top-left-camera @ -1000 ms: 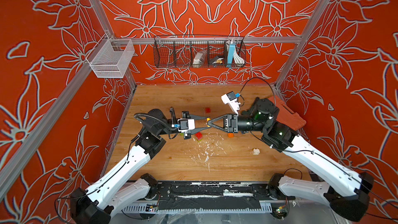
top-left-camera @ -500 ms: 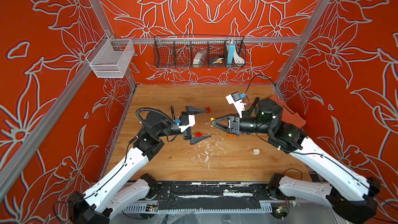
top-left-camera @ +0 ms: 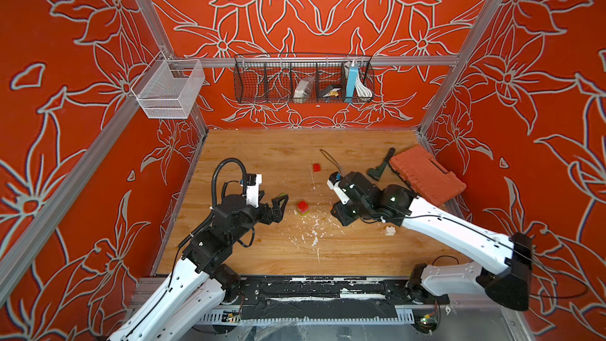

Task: Assemble the letter r with lego
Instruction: Place the lego brick at the center of the board.

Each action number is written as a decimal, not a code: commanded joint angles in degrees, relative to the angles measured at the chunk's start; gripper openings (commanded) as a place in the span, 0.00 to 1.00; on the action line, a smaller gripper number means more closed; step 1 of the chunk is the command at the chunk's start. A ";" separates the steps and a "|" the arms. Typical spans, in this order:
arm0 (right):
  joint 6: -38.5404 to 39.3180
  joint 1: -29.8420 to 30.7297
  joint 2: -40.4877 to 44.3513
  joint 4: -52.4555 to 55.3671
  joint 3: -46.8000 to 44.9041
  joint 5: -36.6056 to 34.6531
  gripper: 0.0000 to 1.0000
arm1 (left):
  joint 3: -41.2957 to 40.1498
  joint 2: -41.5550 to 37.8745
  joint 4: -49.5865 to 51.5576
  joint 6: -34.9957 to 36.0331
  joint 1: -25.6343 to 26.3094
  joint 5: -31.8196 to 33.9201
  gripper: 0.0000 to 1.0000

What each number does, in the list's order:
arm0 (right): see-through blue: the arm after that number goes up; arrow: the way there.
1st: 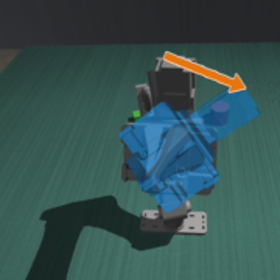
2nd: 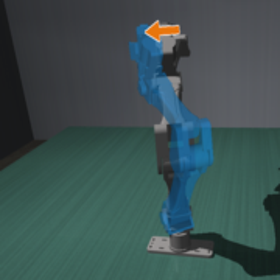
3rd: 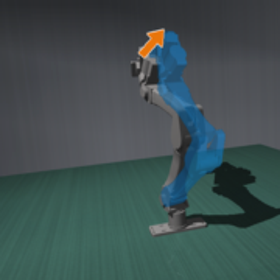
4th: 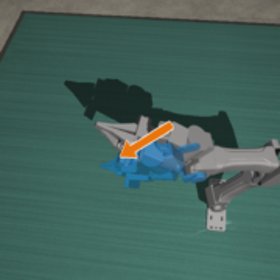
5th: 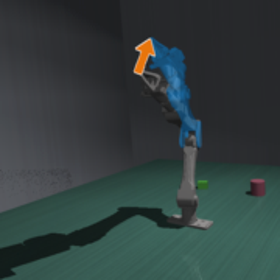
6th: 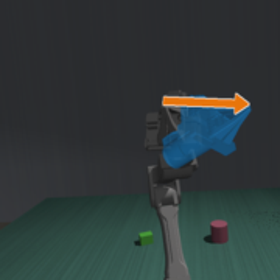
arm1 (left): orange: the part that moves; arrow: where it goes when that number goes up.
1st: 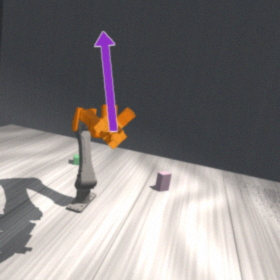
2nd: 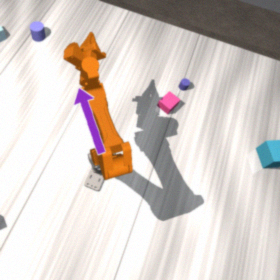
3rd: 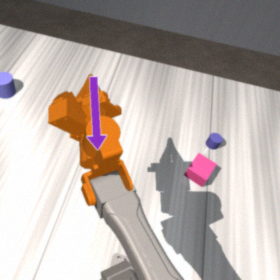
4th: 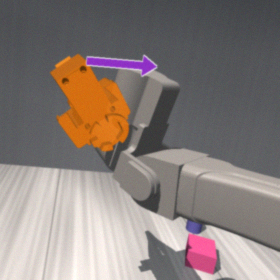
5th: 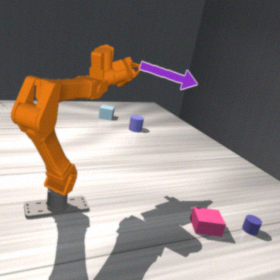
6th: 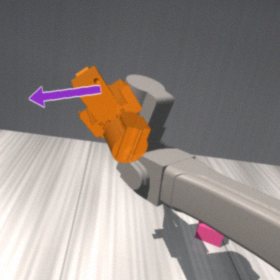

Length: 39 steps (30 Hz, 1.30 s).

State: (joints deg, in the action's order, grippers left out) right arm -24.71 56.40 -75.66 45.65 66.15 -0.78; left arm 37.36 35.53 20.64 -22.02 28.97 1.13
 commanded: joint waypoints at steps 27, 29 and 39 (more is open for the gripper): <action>7.39 2.75 -34.69 -2.88 9.82 1.05 0.25 | 7.52 15.38 25.40 -9.92 -18.25 -12.54 0.99; 7.24 2.75 -35.13 -2.93 10.05 1.48 0.32 | 7.55 15.87 25.32 -9.91 -18.23 -12.87 0.99; 5.30 2.80 -28.79 -5.61 7.06 2.44 0.64 | 7.73 18.21 23.62 -7.49 -18.25 -13.25 0.99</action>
State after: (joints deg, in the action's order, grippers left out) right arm -18.68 58.87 -109.16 41.15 74.22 1.15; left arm 44.56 52.62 44.69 -31.27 11.07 -11.64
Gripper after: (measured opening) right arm 0.631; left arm 0.986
